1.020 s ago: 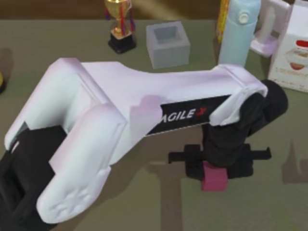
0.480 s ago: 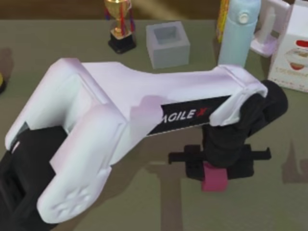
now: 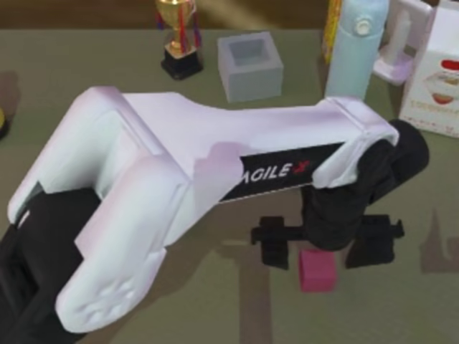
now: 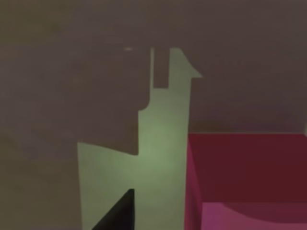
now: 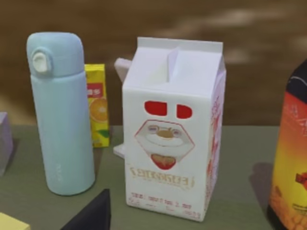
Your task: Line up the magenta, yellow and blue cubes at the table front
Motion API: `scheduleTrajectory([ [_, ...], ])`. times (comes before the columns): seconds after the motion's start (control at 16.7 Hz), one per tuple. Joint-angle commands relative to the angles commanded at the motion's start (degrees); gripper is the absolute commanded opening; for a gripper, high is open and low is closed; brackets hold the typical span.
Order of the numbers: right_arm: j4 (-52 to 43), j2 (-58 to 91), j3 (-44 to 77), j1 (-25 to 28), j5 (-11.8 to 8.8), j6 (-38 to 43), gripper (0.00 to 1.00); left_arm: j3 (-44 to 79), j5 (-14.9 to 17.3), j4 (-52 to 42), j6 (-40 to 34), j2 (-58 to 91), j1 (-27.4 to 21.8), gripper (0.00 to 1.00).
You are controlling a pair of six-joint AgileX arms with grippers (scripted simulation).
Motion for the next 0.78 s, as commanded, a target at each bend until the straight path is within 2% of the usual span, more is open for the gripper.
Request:
scheduleTrajectory([
  [0.48,0.0,0.0,0.0,0.0,0.0,0.0,1.0,0.21,0.0,-0.21,0.0,-0.03,0.03,1.0],
  [0.78,0.0,0.0,0.0,0.0,0.0,0.0,1.0,7.49,0.0,-9.4,-0.39,-1.43,0.55,1.0],
])
